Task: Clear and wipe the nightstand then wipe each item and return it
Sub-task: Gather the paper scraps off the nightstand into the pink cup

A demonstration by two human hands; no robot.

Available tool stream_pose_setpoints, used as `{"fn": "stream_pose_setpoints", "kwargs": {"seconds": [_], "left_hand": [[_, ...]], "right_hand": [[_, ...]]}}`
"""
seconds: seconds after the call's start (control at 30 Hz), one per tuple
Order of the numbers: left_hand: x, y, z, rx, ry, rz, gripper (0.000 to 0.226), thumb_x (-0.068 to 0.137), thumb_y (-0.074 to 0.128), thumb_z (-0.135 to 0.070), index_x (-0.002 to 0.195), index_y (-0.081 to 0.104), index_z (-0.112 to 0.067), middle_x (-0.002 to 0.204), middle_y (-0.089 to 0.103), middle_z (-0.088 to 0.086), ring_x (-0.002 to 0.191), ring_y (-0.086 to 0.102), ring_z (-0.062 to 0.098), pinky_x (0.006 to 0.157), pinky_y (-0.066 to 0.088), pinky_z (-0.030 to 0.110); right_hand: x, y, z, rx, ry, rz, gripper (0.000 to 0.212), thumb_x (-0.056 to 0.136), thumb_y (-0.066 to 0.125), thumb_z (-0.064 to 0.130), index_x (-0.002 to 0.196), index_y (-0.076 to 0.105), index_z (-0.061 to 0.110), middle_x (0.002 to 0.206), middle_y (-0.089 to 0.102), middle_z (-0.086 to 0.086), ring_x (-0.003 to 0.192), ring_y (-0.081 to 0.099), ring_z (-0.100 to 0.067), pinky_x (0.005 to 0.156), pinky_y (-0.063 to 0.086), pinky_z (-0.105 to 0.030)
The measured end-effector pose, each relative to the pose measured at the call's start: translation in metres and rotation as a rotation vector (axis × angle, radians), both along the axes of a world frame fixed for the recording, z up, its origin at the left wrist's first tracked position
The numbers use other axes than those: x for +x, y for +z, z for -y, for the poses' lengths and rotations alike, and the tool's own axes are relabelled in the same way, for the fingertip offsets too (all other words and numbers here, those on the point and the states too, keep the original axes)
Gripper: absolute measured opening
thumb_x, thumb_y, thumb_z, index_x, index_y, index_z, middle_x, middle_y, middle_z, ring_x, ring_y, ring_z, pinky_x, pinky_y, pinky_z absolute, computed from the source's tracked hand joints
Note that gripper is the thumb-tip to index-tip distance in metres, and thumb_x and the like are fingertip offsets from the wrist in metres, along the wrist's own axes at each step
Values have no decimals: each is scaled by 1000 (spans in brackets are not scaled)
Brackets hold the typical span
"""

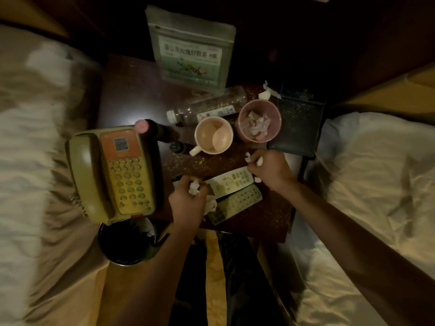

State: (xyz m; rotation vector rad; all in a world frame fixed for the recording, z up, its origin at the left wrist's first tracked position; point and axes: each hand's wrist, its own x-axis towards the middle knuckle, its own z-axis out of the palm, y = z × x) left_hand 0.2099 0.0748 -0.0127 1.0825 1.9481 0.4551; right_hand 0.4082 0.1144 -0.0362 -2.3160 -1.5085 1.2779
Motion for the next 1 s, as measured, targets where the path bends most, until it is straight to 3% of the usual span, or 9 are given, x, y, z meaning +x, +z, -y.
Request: {"fn": "stream_pose_setpoints", "kwargs": {"seconds": [0.13, 0.27, 0.37, 0.5, 0.6, 0.73, 0.83, 0.9, 1.0], "left_hand": [[-29, -4, 19, -61, 153, 18, 5, 85, 62, -11, 88, 62, -8, 77, 63, 6, 74, 61, 21, 67, 51, 39], [-69, -2, 42, -84, 298, 29, 3, 84, 64, -11, 83, 63, -13, 80, 65, 3, 83, 62, 24, 74, 51, 38], [-107, -4, 60, -88, 503, 95, 11, 85, 67, -17, 76, 62, -21, 83, 66, 6, 86, 62, 24, 80, 50, 42], [-160, -8, 88, -124, 830, 221, 20, 88, 65, -25, 71, 59, -15, 74, 61, 8, 78, 59, 24, 73, 47, 39], [-203, -26, 114, -159, 1143, 340, 28, 88, 63, -32, 91, 64, -4, 92, 66, 15, 95, 62, 29, 76, 50, 37], [-254, -68, 143, -249, 1479, 569, 32, 88, 63, -39, 103, 61, -11, 96, 66, 5, 88, 65, 23, 72, 53, 34], [-276, -97, 159, -299, 1469, 646, 31, 91, 56, -44, 93, 59, -14, 95, 64, 6, 83, 62, 22, 66, 48, 32], [-287, -113, 163, -299, 1476, 731, 36, 94, 50, -46, 86, 58, -12, 95, 64, 8, 82, 62, 22, 69, 48, 34], [-299, -140, 165, -220, 1494, 868, 48, 98, 37, -48, 126, 50, -10, 133, 53, 10, 120, 53, 29, 100, 43, 42]], "right_hand": [[-33, 30, 6, 6, -110, -223, 5, 80, 72, 9, 83, 70, 7, 81, 64, -3, 75, 59, -10, 56, 37, -9], [-91, 56, 16, -229, -242, -491, 9, 84, 69, 10, 79, 63, 16, 71, 59, 0, 44, 53, 5, 38, 39, -13], [-143, 65, 30, -308, -201, -584, 14, 85, 68, 14, 74, 62, 20, 65, 58, 3, 43, 52, 6, 38, 37, -12], [-214, 56, 57, -400, 17, -588, 13, 85, 69, 19, 74, 62, 22, 64, 58, 5, 41, 51, 2, 40, 39, -15], [-263, 36, 80, -509, 95, -591, 6, 85, 68, 16, 82, 63, 15, 75, 56, 2, 42, 52, 5, 37, 38, -14], [-323, -8, 107, -669, 43, -512, 6, 85, 63, 10, 90, 59, 10, 74, 54, -3, 55, 51, -11, 47, 42, -20], [-364, -56, 122, -789, 46, -423, 7, 88, 57, 8, 81, 59, 9, 69, 51, -7, 52, 47, -16, 53, 42, -24], [-383, -87, 132, -840, -7, -348, 12, 90, 55, 12, 92, 62, 3, 68, 53, -7, 59, 52, -17, 58, 43, -26], [-399, -124, 143, -849, -242, -372, 17, 94, 51, 17, 102, 60, 4, 77, 58, -6, 58, 54, -14, 48, 44, -20]]}}
